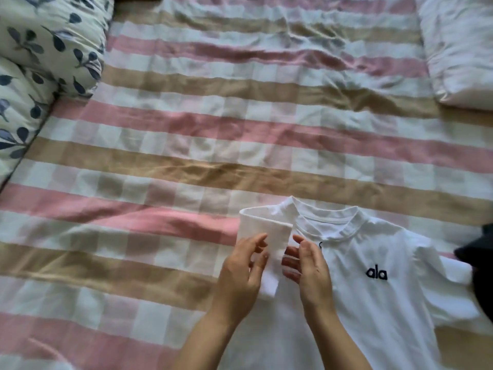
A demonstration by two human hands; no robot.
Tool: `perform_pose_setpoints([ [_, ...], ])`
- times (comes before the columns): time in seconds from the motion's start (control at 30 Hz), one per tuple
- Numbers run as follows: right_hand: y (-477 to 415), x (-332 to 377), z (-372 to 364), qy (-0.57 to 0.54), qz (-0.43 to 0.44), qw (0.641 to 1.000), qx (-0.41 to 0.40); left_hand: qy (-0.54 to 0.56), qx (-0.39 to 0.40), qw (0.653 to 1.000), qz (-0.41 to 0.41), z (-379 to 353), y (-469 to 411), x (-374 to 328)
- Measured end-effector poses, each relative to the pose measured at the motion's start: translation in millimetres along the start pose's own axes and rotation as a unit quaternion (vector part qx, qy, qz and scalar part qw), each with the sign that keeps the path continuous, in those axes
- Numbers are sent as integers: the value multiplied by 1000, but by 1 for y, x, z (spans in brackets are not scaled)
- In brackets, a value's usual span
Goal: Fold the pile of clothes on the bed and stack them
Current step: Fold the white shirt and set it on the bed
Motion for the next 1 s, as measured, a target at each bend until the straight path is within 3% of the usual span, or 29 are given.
perform_pose_setpoints([
  [0.07, -8, -1, 8, 49, -11, 999, -19, -114, 27, 992, -54, -10, -4, 12],
  [0.13, -11, -3, 10, 104, 18, 994, -24, -257, 93, 956, -104, -21, -7, 25],
  [0.27, -9, -6, 11, 168, 76, 982, -46, -382, 234, 893, -41, -35, -14, 51],
  [0.4, 2, 0, 30, 161, 123, 976, -73, -394, 244, 886, -18, -46, -18, 48],
  [0.57, 20, 24, 117, 132, 209, 939, -240, -290, 212, 910, -208, -105, -31, -32],
  [0.73, 17, 28, 215, 112, 170, 906, -372, -186, 273, 916, -229, -194, -53, -87],
  [0.93, -2, 14, 261, 137, 103, 902, -397, -230, 333, 882, -241, -262, -72, -97],
  [1.0, -9, 9, 265, 162, 79, 902, -393, -262, 364, 857, -254, -276, -78, -97],
])
Point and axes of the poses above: each hand's wrist, its own y-axis away from the middle knuckle, its own z-axis out of the back of the hand, x = y × z, the point moved 3 cm from there along -y, towards the middle knuckle, and after that the axes turned 15 degrees about -z, right-handed, at the moved point
